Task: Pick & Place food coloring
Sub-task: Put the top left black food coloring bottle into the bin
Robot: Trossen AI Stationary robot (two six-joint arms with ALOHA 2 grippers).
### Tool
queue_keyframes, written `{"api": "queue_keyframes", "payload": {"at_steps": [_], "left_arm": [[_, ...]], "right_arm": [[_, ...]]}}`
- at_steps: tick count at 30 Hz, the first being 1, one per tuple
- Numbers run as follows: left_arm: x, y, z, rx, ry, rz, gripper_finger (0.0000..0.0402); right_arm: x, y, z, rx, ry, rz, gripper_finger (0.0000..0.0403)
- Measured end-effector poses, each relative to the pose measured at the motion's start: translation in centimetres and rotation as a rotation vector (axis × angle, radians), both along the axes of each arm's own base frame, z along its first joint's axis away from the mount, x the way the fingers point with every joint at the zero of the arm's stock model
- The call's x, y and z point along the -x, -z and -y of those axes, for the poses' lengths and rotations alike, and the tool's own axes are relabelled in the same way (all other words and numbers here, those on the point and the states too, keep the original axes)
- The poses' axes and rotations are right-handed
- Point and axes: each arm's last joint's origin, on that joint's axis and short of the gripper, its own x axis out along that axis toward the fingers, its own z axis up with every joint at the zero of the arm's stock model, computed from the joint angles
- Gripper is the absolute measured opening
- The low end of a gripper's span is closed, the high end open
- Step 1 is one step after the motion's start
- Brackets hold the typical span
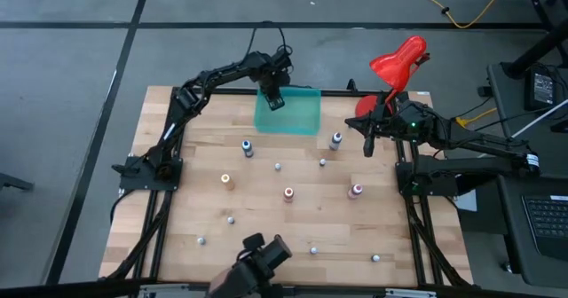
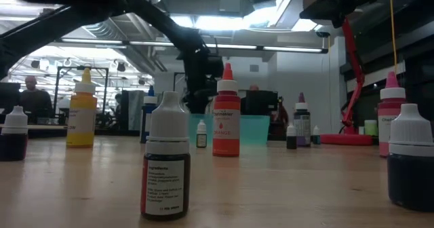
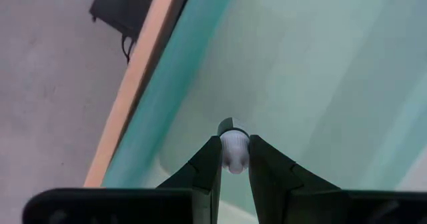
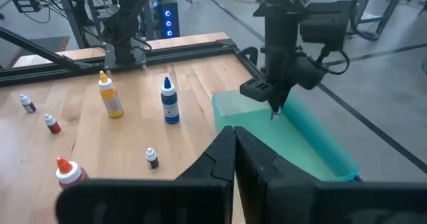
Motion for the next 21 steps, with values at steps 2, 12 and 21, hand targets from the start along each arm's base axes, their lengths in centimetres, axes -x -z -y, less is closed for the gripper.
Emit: {"api": "queue_keyframes", "payload": {"at_steps": [2, 12, 21], "left_arm": [[0.3, 0.6, -0.1, 0.006, -0.007, -0.01, 0.0054], [0.7, 1.5, 0.1, 0.022, -0.025, -0.023, 0.0068], [0.7, 2.0, 0.1, 0.04, -0.025, -0.034, 0.011]], "right_arm": [[0.0, 0.0, 0.0, 0.001, 0.0, -0.001, 0.0012], [0.0, 0.0, 0.0, 0.027, -0.006, -0.011, 0.0012], [0.0, 0.0, 0.0, 0.026, -0.005, -0.01, 0.0012]]}}
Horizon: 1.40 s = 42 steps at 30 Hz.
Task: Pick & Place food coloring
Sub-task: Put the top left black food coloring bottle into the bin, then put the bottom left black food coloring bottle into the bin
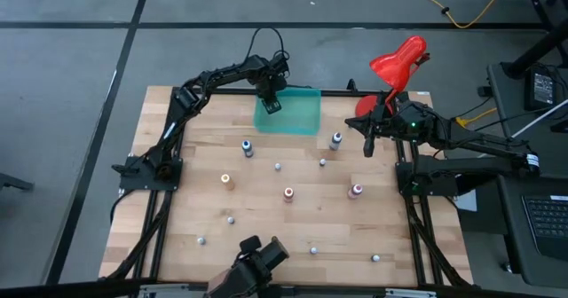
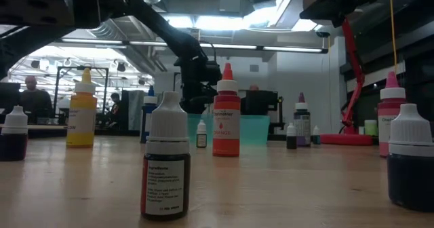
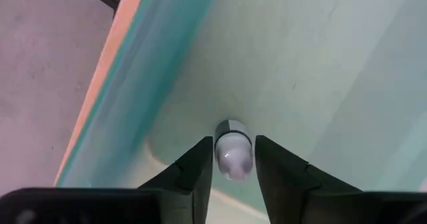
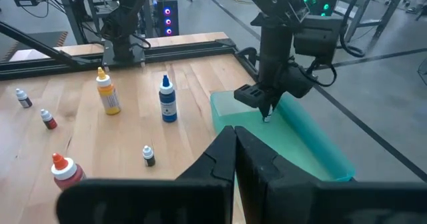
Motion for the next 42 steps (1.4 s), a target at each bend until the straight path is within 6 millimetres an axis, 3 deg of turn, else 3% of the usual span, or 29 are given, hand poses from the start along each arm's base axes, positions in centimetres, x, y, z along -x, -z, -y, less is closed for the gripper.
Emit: {"api": "queue_keyframes", "payload": {"at_steps": [4, 7, 12, 17, 23, 31, 36, 42], "left_arm": [[-0.1, -0.6, 0.2, -0.014, 0.005, 0.007, 0.0129], [0.1, -2.2, 0.4, -0.042, 0.006, 0.03, 0.0143], [0.7, -6.1, 1.5, -0.093, 0.001, 0.082, 0.0162], [1.4, -11.4, 4.2, -0.13, 0.018, 0.169, 0.017], [2.9, -16.5, 8.9, -0.132, 0.049, 0.195, 0.0166], [5.6, -20.1, 14.8, -0.024, -0.026, 0.131, 0.0159], [6.8, -21.9, 20.3, 0.041, -0.023, 0.079, 0.0154], [8.4, -23.5, 27.9, 0.036, 0.011, 0.157, 0.0154]], "right_arm": [[0.0, 0.0, 0.0, 0.0, 0.0, 0.0, 0.0012], [0.0, 0.0, 0.0, 0.0, 0.0, 0.0, 0.0012], [0.0, 0.0, 0.0, 0.001, 0.0, 0.0, 0.0012], [0.0, 0.0, 0.0, 0.002, 0.0, -0.001, 0.0012], [0.0, 0.0, 0.0, 0.054, -0.016, -0.019, 0.0012], [0.0, 0.0, 0.0, 0.151, -0.045, -0.052, 0.0012], [0.0, 0.0, 0.0, 0.253, -0.077, -0.087, 0.0012], [-0.1, -0.3, 0.0, 0.294, -0.083, -0.07, 0.0012]]}}
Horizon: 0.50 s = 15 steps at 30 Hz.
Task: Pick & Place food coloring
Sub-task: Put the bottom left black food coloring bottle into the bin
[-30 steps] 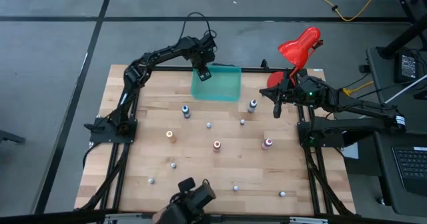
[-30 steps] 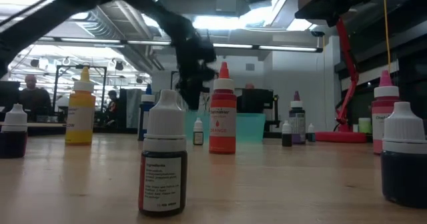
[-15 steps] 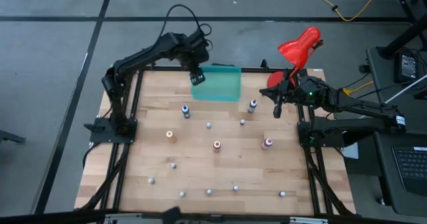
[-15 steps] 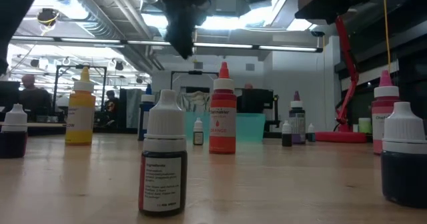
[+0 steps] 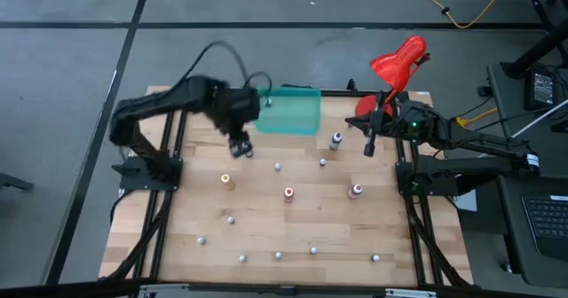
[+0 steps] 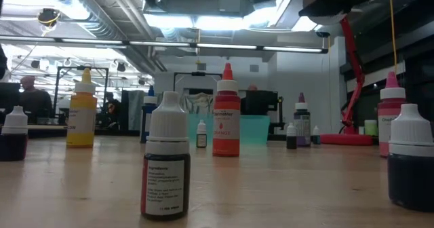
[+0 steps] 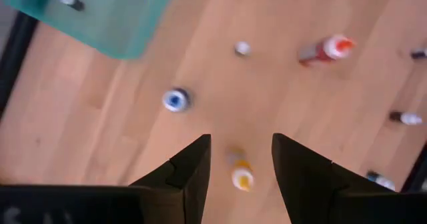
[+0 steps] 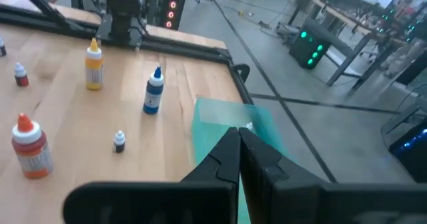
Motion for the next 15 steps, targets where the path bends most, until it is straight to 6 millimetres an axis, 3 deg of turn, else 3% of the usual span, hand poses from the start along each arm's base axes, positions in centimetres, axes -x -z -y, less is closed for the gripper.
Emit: {"api": "queue_keyframes", "payload": {"at_steps": [5, 15], "left_arm": [[3.2, 2.2, 6.5, -0.023, -0.045, -0.022, 0.0153], [8.8, 9.7, 17.9, 0.148, -0.151, -0.001, 0.016]], "right_arm": [[-0.1, -0.3, 0.0, 0.004, 0.0, 0.03, 0.0012], [-0.1, -0.6, 0.0, 0.008, 0.001, 0.066, 0.0012]]}}
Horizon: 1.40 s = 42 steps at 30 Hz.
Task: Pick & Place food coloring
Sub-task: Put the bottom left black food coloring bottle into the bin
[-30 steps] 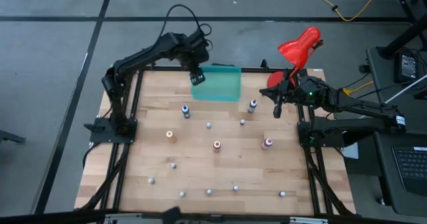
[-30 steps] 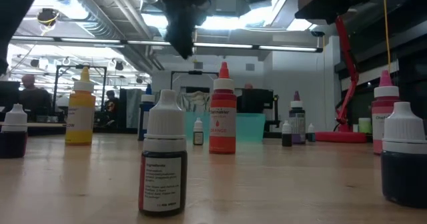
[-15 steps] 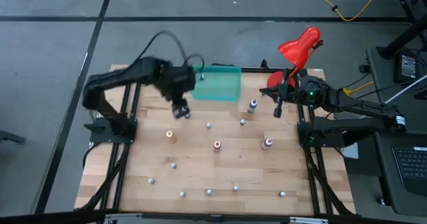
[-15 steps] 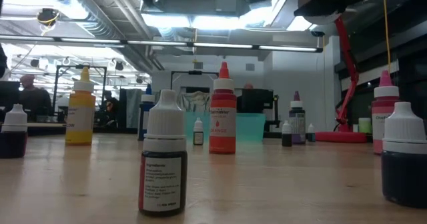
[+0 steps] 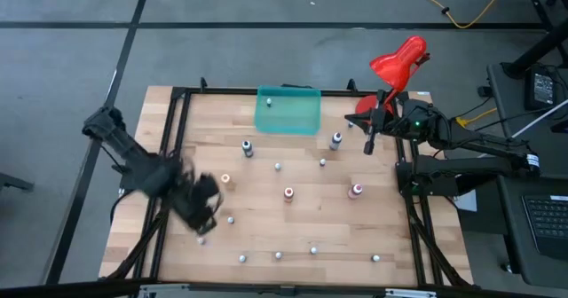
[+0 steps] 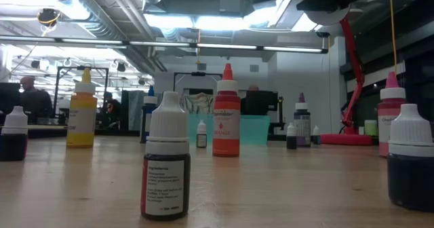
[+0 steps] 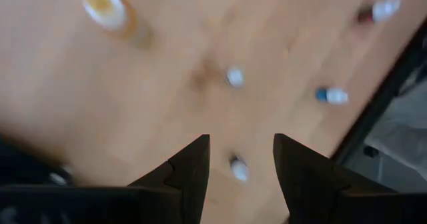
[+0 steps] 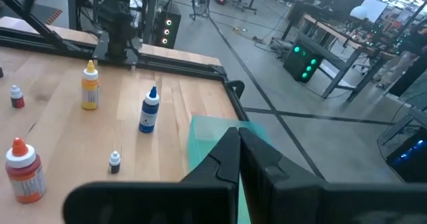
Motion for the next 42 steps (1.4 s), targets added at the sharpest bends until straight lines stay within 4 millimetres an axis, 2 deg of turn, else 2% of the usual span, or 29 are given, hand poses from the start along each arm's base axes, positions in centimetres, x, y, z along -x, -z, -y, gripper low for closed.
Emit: {"api": "queue_keyframes", "payload": {"at_steps": [8, 16, 26, 42], "left_arm": [[3.7, 4.8, 6.1, -0.037, -0.071, -0.057, 0.0183], [3.8, 8.3, 9.9, -0.045, -0.06, -0.06, 0.0239], [3.0, 12.5, 11.1, -0.19, -0.081, -0.122, 0.0246], [3.2, 15.7, 10.5, -0.195, -0.111, -0.119, 0.0242]], "right_arm": [[0.1, 0.4, 0.0, -0.035, 0.006, -0.037, 0.0012], [0.3, 1.2, -0.1, -0.126, 0.027, -0.095, 0.0012], [0.4, 1.5, -0.1, -0.153, 0.034, -0.116, 0.0012], [0.6, 1.9, -0.1, -0.192, 0.046, -0.149, 0.0012]]}}
